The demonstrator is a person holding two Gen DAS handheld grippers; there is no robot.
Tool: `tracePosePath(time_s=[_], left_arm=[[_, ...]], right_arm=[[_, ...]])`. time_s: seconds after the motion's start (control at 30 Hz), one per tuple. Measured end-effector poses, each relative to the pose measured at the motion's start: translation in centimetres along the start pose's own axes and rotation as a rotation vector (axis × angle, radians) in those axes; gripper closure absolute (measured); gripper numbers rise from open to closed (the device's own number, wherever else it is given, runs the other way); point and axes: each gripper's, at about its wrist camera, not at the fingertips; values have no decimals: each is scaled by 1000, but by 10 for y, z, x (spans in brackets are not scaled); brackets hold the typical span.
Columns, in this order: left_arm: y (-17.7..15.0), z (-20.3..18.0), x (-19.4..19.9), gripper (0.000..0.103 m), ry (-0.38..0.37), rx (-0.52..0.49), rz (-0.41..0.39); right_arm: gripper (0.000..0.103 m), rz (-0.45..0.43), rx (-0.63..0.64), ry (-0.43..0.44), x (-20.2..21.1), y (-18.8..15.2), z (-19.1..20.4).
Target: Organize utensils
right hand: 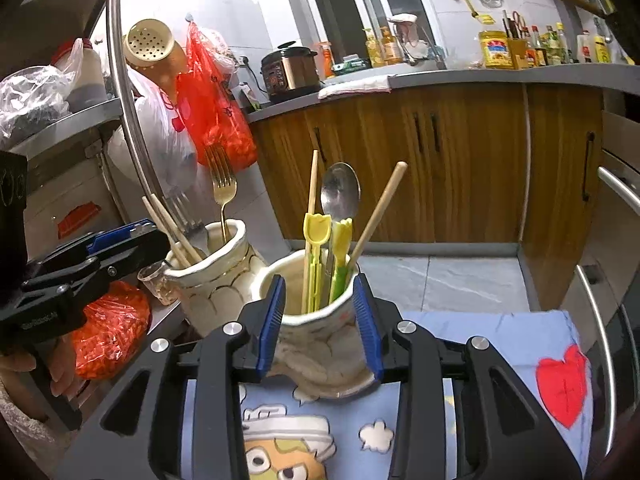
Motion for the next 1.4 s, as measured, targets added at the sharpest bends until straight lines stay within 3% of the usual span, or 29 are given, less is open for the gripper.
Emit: tracePosePath(time_s=[0.3,0.43,0.53,0.6,0.67,0.77,0.93,1.1,1.4], left_arm=[[-30,4,26,45,-4,111,47],[-59,7,21,38,48,189,33],[-75,8,14,27,101,219,25],[-82,9,12,20,120,236,18],[-84,10,12,12,129,235,6],[-87,10,16,8,169,230,-27],[-87,7,19,5,188,221,-42],[-90,3,17,5,161,209,-27],[-92,-4,15,5,178,171,-27]], right_arm=[[67,59,-36,-28,26,-35,12],[66,49,-14,-50,23,-52,15],[59,34,38,-96,23,-55,19],[49,10,65,-118,25,-57,20],[29,-16,88,-123,28,-59,20],[16,-47,99,-136,33,-61,19],[6,-97,79,-140,42,-62,16],[6,-145,108,-160,48,-63,23],[6,-142,122,-168,48,-64,29]])
Point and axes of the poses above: each gripper's, at about its wrist camera, not at the fingertips, and x roughly against the way its jaws point, z to its left, y to its top, and after that the axes turned 12 degrees about z, right-handed
